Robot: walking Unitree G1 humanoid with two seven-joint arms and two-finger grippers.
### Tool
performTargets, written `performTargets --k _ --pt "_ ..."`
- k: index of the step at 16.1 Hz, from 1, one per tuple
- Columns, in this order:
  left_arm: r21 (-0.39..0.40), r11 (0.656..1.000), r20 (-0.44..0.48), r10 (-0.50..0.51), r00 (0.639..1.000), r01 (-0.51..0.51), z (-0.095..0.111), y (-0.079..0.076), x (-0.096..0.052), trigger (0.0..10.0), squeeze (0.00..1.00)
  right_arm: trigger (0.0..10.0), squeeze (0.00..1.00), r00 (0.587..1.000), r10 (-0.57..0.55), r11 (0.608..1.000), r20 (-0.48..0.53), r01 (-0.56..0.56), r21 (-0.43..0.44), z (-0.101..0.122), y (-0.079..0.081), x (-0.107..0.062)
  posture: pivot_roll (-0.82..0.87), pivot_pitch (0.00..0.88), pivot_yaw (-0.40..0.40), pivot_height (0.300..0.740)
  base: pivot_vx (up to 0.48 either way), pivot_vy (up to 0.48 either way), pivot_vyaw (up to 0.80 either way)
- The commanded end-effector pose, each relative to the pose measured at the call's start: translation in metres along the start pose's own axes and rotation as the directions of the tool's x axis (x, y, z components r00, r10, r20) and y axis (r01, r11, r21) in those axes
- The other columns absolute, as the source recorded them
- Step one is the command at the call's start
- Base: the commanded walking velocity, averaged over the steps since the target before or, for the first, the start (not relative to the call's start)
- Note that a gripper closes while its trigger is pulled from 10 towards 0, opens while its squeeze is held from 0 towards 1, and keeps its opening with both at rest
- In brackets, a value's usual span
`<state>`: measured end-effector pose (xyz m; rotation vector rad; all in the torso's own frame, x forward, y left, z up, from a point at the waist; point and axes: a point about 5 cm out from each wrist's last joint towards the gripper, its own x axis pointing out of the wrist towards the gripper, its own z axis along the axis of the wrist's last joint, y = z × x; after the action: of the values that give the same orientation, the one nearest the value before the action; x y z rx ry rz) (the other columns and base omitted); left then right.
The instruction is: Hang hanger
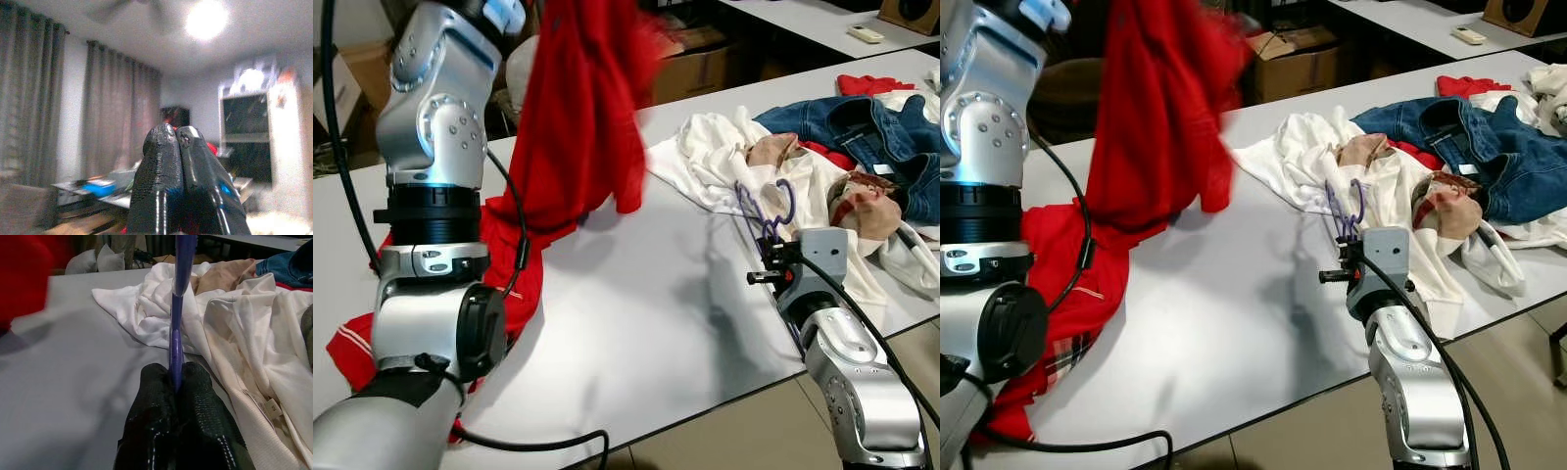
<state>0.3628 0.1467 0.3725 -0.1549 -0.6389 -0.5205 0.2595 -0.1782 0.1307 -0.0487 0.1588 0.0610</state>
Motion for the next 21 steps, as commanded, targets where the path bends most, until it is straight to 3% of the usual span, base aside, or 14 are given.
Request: performTargets --k 1,3,4,6,8,9,13,16,17,21 --pt "0.080 0.997 -0.156 0.027 0.987 -0.014 -0.037 0.002 -0.016 0.0 0.00 10.0 0.00 0.998 0.004 1.000 -0.058 -0.003 0.023 -0.014 0.002 -0.001 -0.14 0.000 0.140 0.740 0.000 0.000 0.00" --pt "0.057 0.998 -0.203 0.038 0.978 -0.027 -0.054 0.000 -0.027 0.0 0.00 10.0 0.00 0.998 0.002 1.000 -0.059 0.000 0.024 -0.014 0.002 -0.002 -0.14 0.000 0.139 0.740 0.000 0.000 0.00" --pt "0.081 0.996 -0.258 0.043 0.965 -0.023 -0.066 -0.001 -0.039 0.0 0.00 10.0 0.00 0.998 0.000 1.000 -0.061 0.001 0.022 -0.015 0.000 -0.004 -0.14 0.000 0.133 0.740 0.000 0.000 0.00" --pt "0.094 0.995 -0.281 0.044 0.959 -0.018 -0.070 0.000 -0.046 0.0 0.00 10.0 0.00 0.998 0.016 1.000 -0.058 -0.014 0.025 -0.015 0.000 -0.004 -0.13 0.000 0.126 0.740 0.000 0.000 0.00" --pt "0.126 0.992 -0.304 0.028 0.952 0.011 -0.070 0.002 -0.051 0.0 0.00 10.0 0.00 0.993 0.114 0.993 -0.004 -0.114 0.037 -0.006 0.008 -0.005 -0.13 0.000 0.120 0.740 0.000 0.000 0.00" --pt "0.129 0.991 -0.316 0.006 0.949 0.036 -0.069 0.000 -0.054 0.0 0.00 10.0 0.00 0.974 0.220 0.974 0.058 -0.222 0.042 0.004 0.016 -0.008 -0.13 0.000 0.120 0.740 0.000 0.000 0.00" --pt "0.169 0.985 -0.376 0.021 0.926 0.047 -0.073 -0.001 -0.064 0.0 0.00 10.0 0.00 0.867 0.406 0.899 0.288 -0.435 0.041 0.037 0.036 -0.026 -0.12 0.000 0.119 0.740 0.000 0.000 0.00" --pt "0.158 0.987 -0.399 0.057 0.915 0.007 -0.076 0.002 -0.066 0.0 0.00 10.0 0.00 0.800 0.533 0.837 0.275 -0.546 -0.037 0.034 0.055 -0.039 -0.12 0.000 0.121 0.740 0.000 0.000 0.00" --pt "0.150 0.989 -0.406 0.069 0.911 -0.008 -0.076 0.002 -0.066 0.0 0.00 10.0 0.00 0.760 0.593 0.798 0.265 -0.599 -0.065 0.032 0.061 -0.045 -0.11 0.000 0.129 0.740 0.000 0.000 0.00" --pt "0.153 0.988 -0.416 0.088 0.905 -0.026 -0.076 0.004 -0.067 0.0 0.00 10.0 0.00 0.743 0.627 0.775 0.236 -0.625 -0.092 0.027 0.061 -0.052 -0.11 0.000 0.133 0.740 0.000 0.000 0.00"
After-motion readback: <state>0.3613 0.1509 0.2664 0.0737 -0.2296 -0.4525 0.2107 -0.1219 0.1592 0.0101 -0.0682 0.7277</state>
